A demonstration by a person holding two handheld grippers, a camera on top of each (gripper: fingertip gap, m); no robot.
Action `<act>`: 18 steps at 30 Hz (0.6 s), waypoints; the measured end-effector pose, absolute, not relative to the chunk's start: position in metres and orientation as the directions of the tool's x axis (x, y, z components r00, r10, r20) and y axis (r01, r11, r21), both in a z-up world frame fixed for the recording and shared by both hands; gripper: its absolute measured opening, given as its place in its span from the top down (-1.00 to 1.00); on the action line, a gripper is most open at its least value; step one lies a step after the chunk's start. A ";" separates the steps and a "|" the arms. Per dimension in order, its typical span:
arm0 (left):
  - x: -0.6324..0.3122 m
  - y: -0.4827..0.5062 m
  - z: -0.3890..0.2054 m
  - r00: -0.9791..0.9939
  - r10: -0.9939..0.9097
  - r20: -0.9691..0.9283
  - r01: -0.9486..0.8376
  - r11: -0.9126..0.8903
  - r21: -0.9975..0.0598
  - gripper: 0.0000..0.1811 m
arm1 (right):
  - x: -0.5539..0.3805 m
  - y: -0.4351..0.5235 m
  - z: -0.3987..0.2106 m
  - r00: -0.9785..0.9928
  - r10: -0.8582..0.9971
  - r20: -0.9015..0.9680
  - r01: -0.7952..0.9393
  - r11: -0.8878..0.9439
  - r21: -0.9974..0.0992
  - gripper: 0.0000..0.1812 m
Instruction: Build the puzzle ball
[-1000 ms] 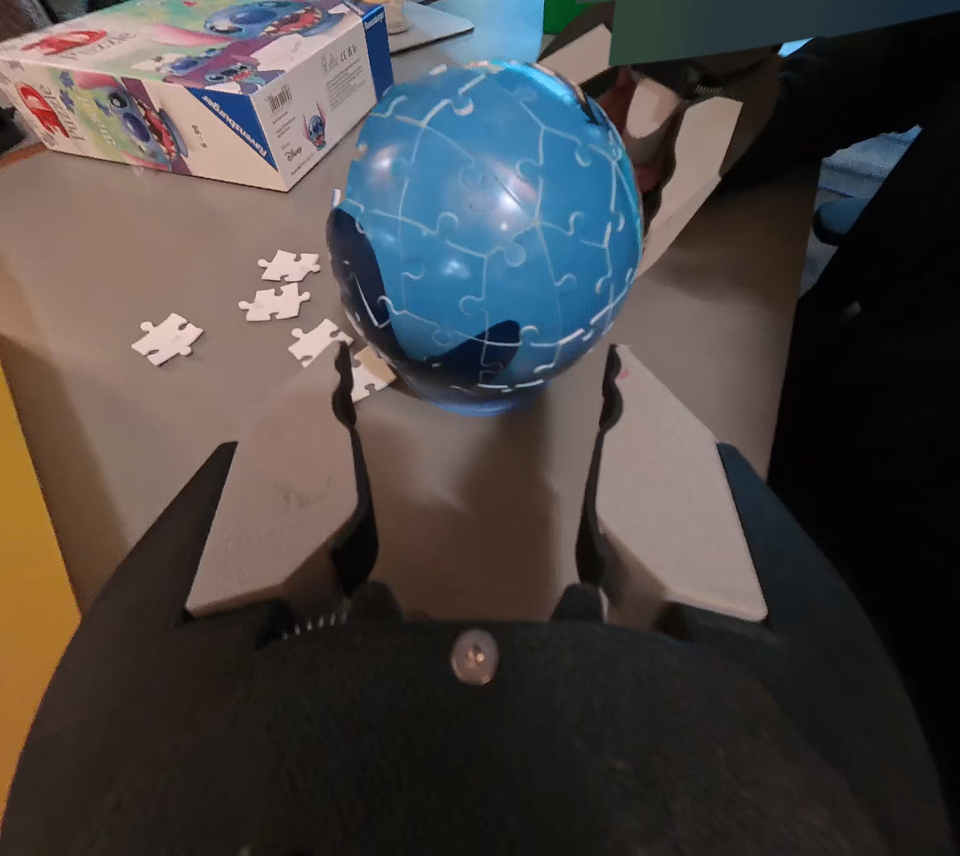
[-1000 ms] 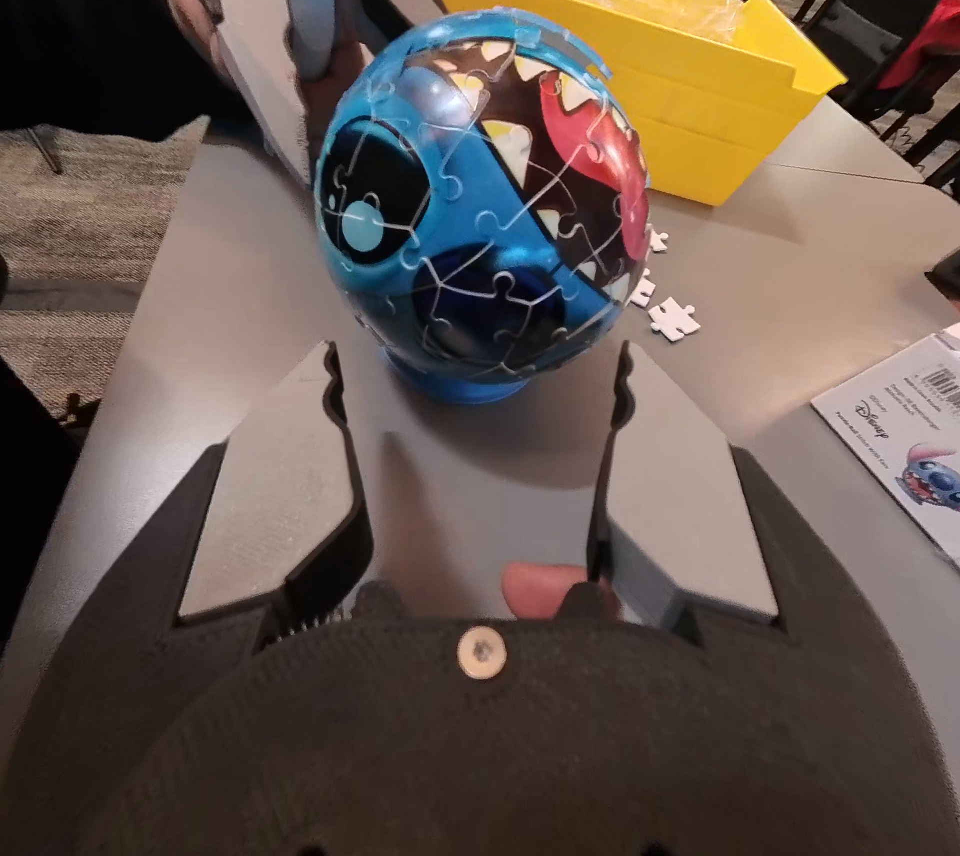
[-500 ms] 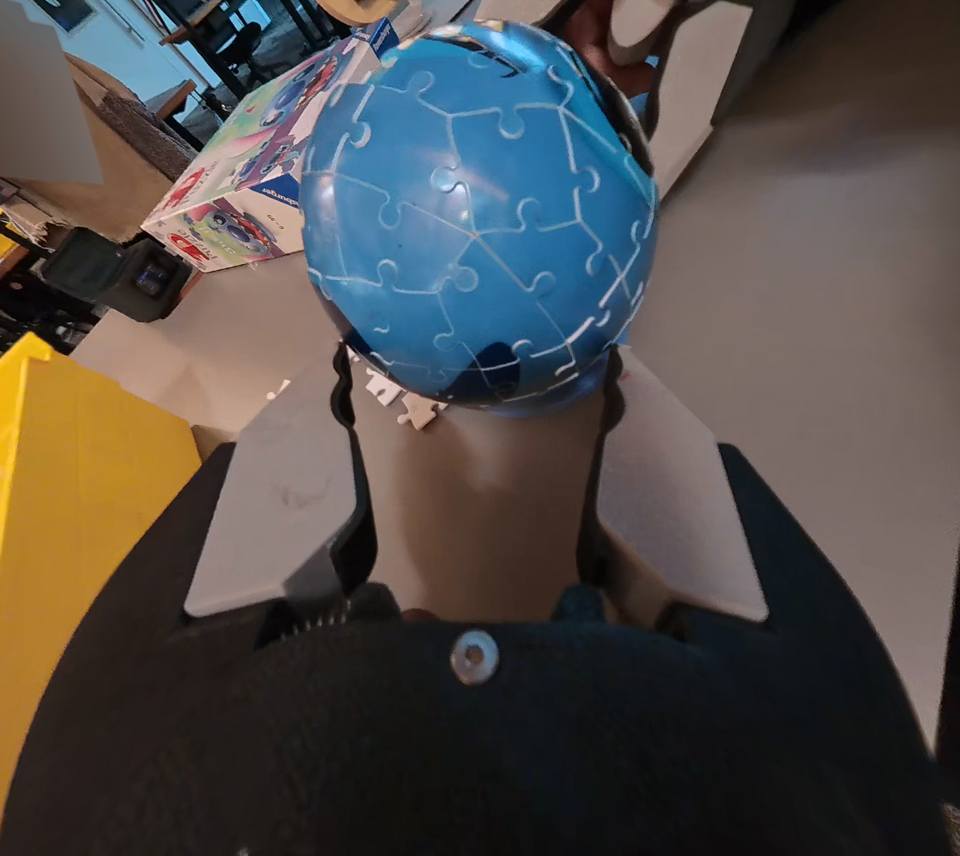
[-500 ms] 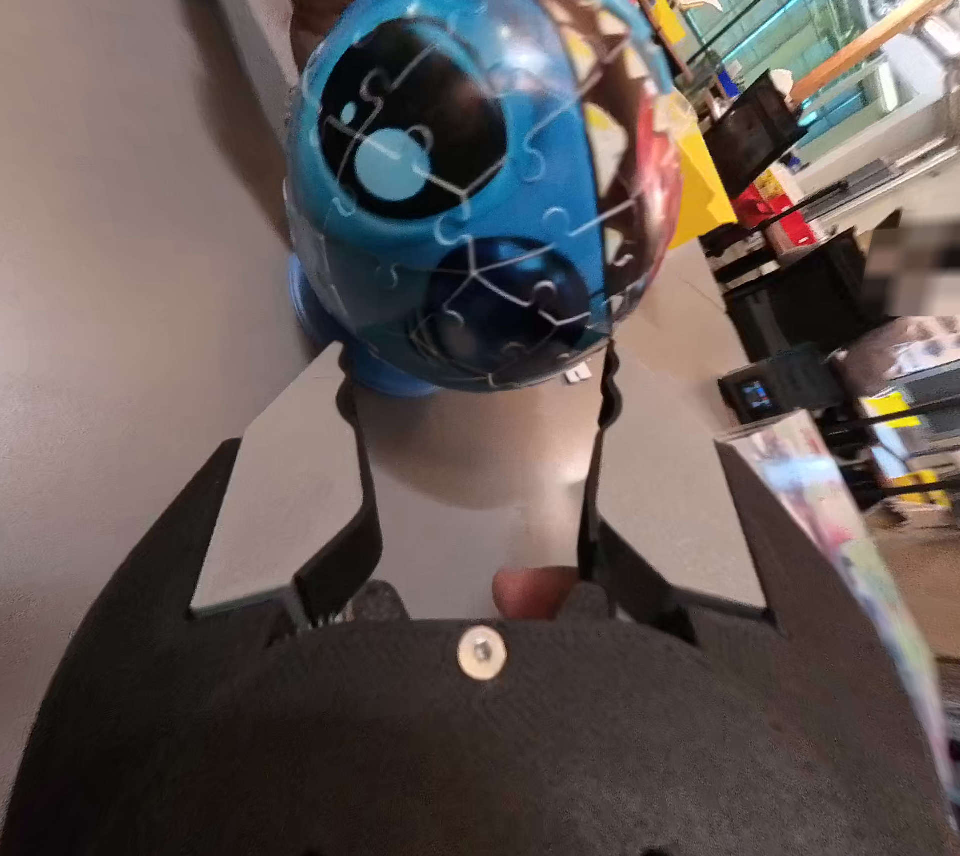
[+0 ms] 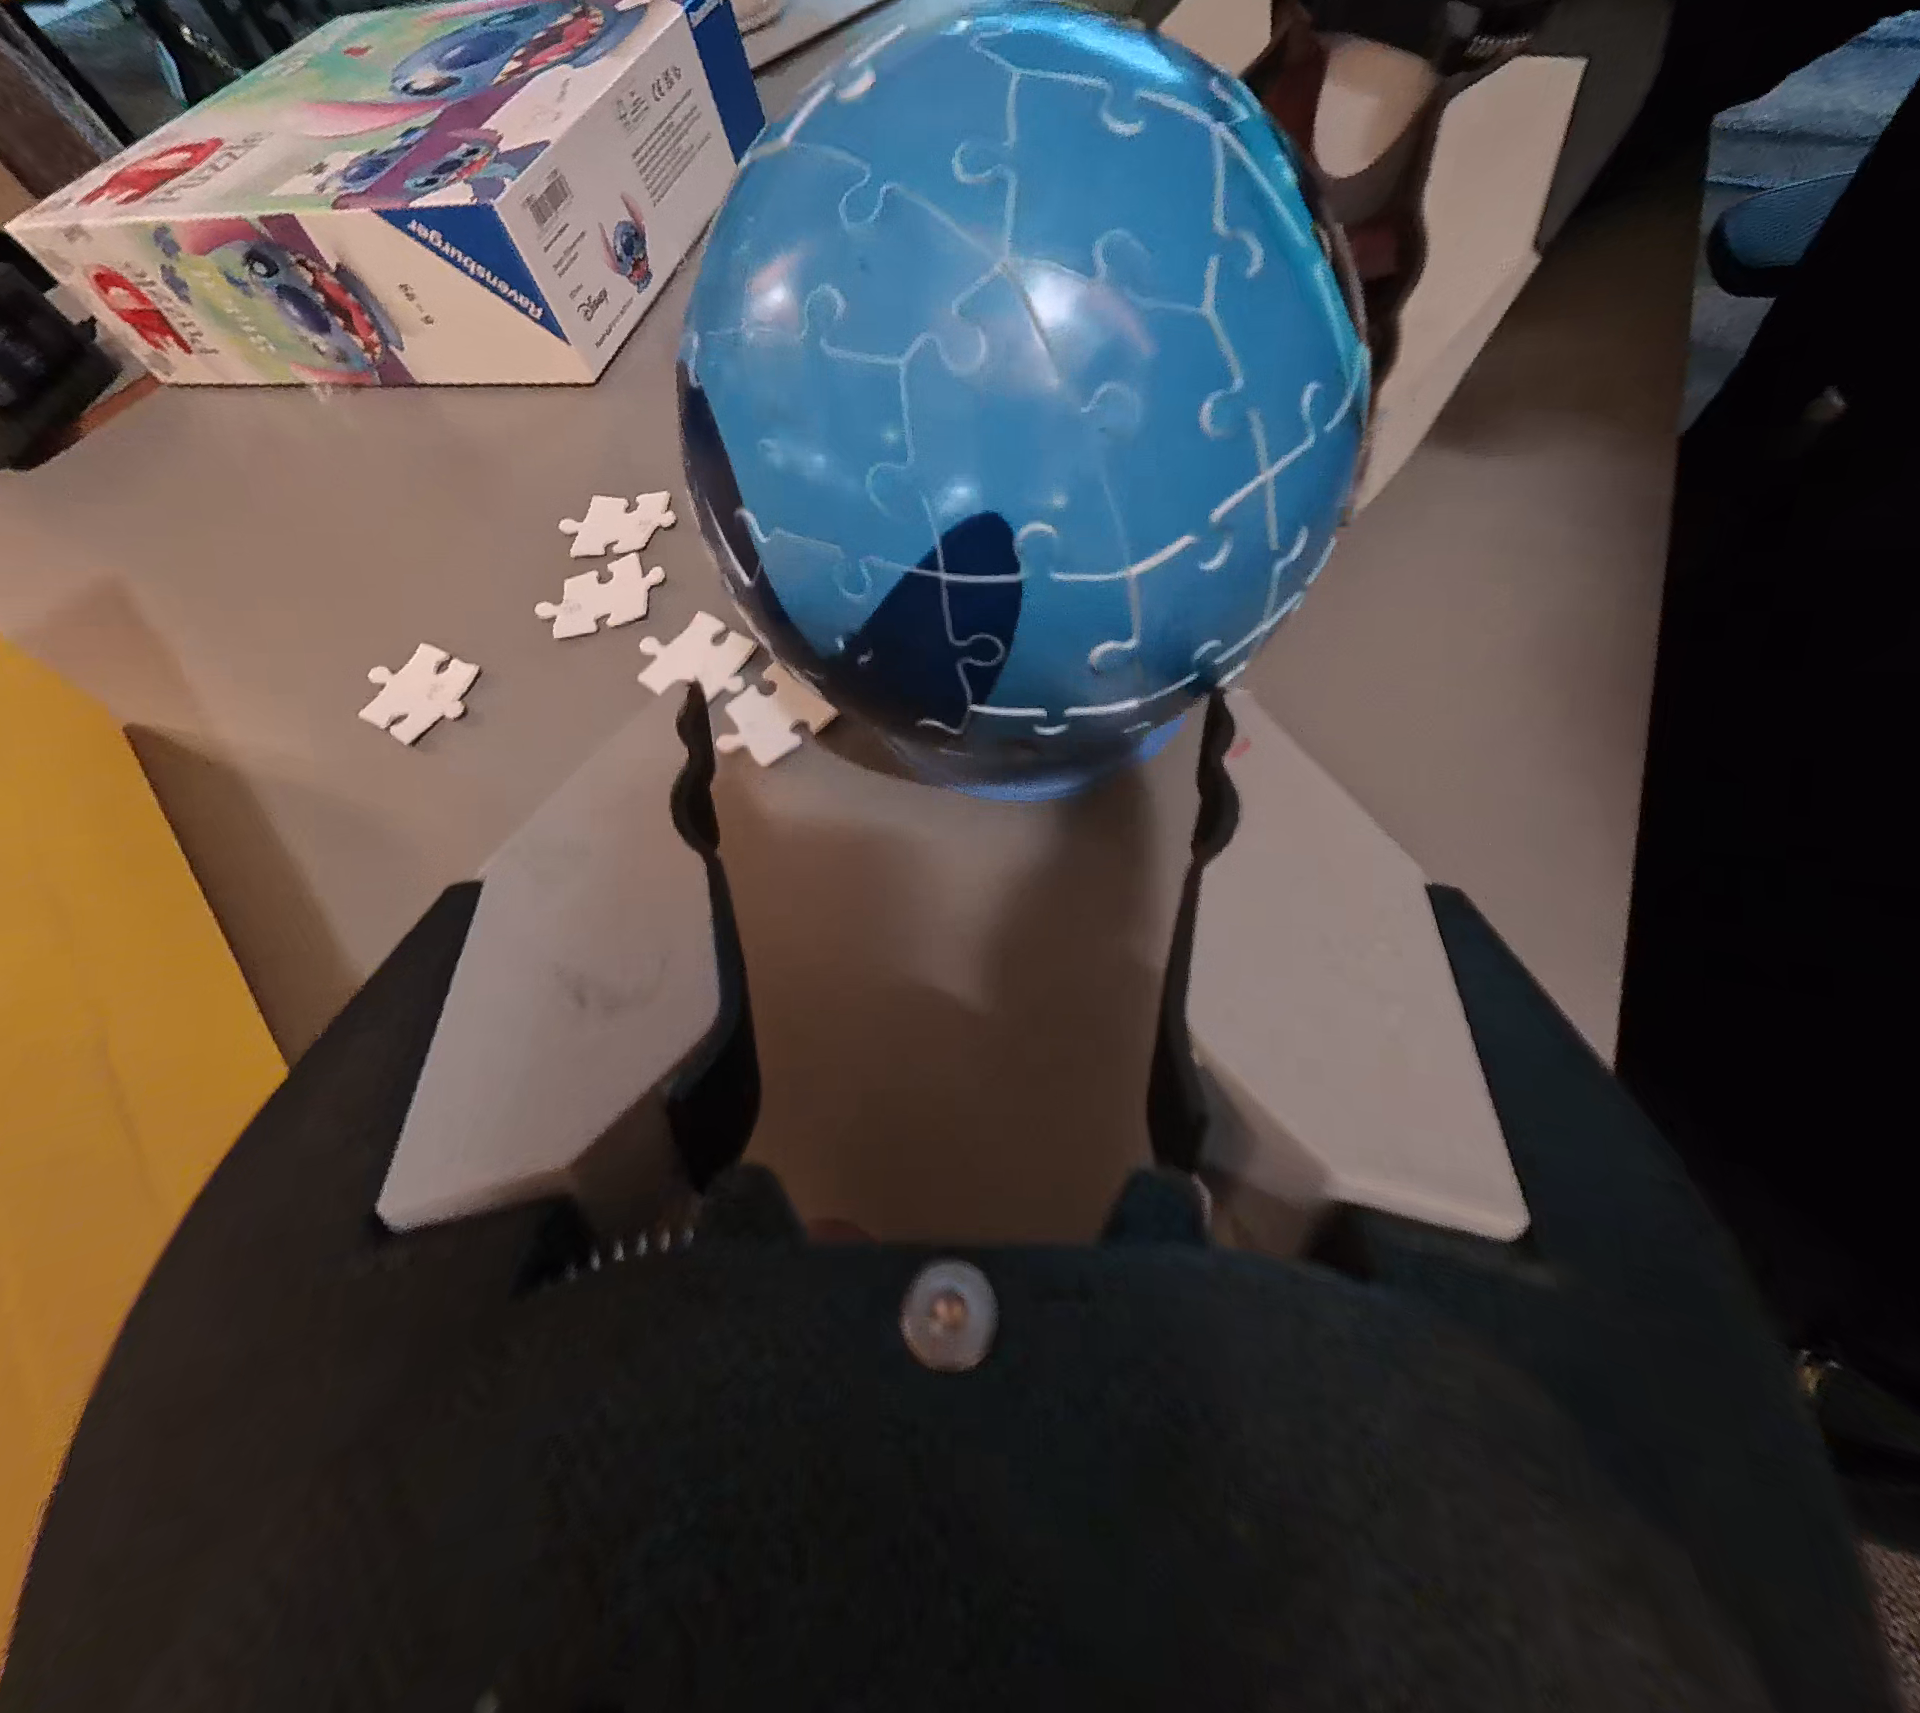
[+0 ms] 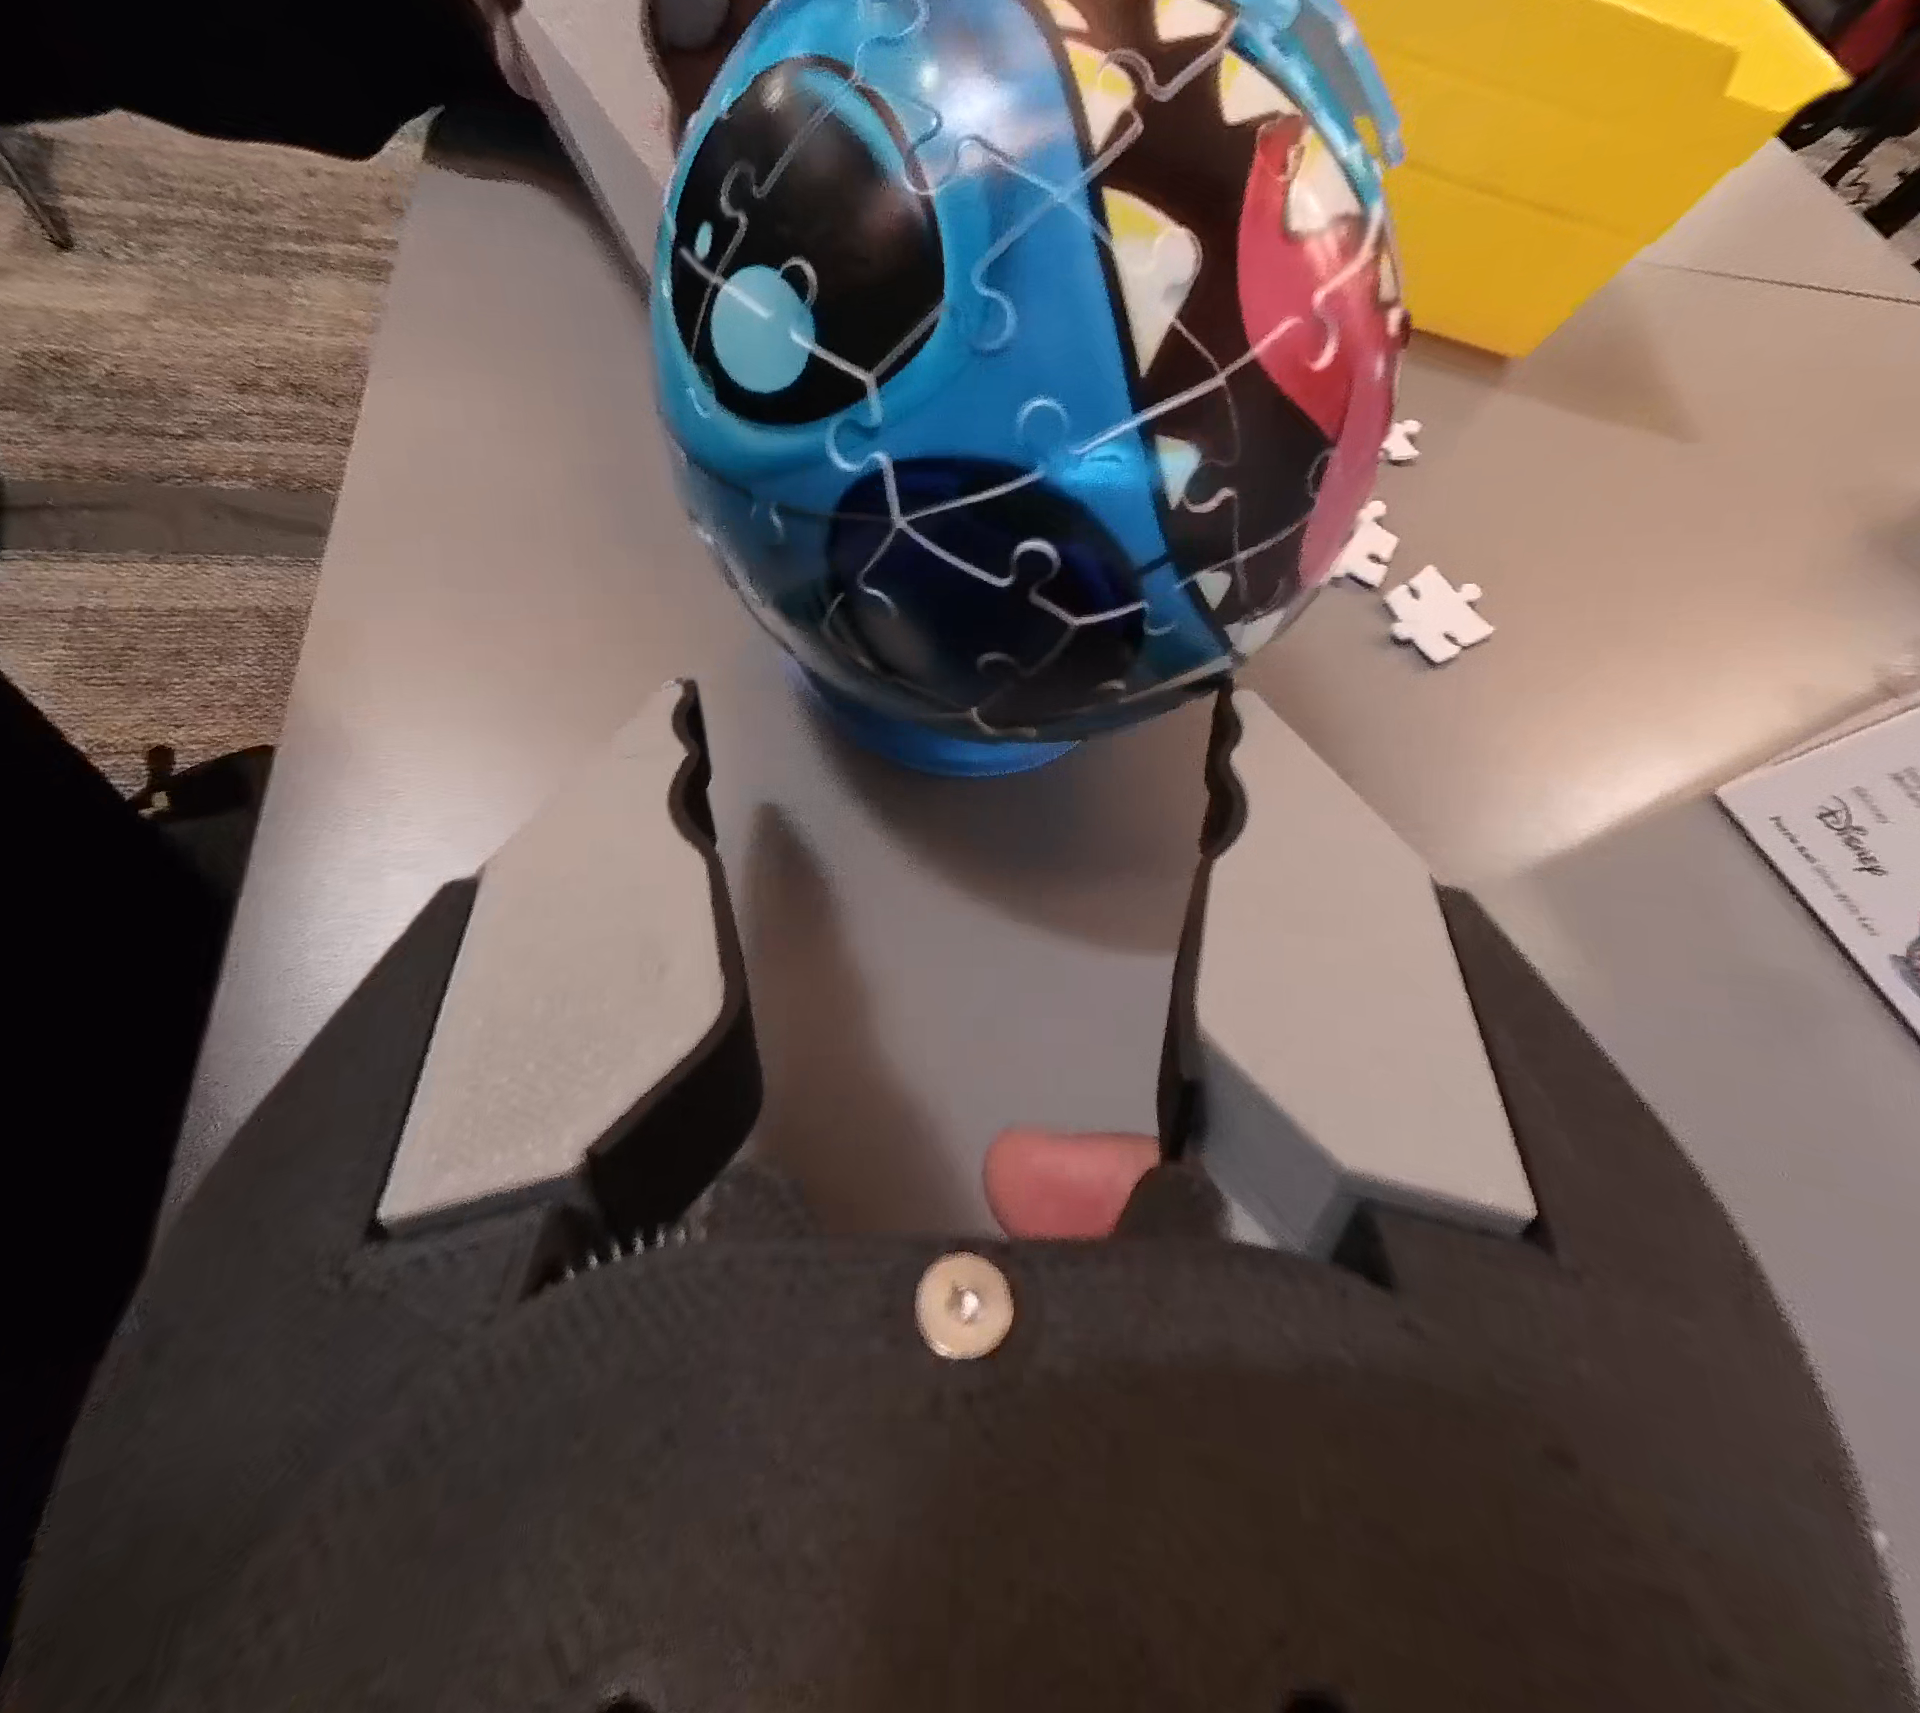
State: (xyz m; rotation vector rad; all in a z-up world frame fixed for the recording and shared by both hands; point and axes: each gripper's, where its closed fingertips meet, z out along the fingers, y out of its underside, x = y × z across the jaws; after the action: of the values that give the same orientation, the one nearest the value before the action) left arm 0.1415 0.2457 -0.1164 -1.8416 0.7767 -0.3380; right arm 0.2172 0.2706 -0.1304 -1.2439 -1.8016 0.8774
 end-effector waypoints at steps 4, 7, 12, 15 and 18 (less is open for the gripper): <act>0.137 0.241 -0.118 0.763 -0.634 -0.125 -0.354 -0.248 -0.902 -0.02 | 0.228 0.268 -0.134 -0.269 0.943 0.195 0.444 0.301 -0.844 -0.08; 0.130 0.235 -0.124 0.776 -0.615 -0.139 -0.378 -0.278 -0.883 -0.02 | 0.255 0.299 -0.127 -0.200 0.963 0.179 0.445 0.252 -0.859 -0.03; 0.125 0.233 -0.118 0.794 -0.604 -0.065 -0.297 -0.292 -0.909 0.01 | 0.301 0.382 -0.138 -0.135 0.975 0.177 0.572 0.222 -0.790 0.31; 0.122 0.237 -0.117 0.798 -0.602 -0.029 -0.264 -0.305 -0.915 0.03 | 0.302 0.402 -0.151 -0.183 0.971 0.154 0.615 0.235 -0.752 0.26; 0.123 0.237 -0.118 0.797 -0.602 -0.044 -0.280 -0.304 -0.911 0.05 | 0.301 0.405 -0.165 -0.309 0.940 0.143 0.648 0.318 -0.692 0.32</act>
State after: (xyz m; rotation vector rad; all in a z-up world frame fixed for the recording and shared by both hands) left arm 0.1226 0.2374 -0.1184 -1.8998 0.6669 -0.3708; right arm 0.3006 0.4045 -0.1653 -1.3975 -2.0535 0.7153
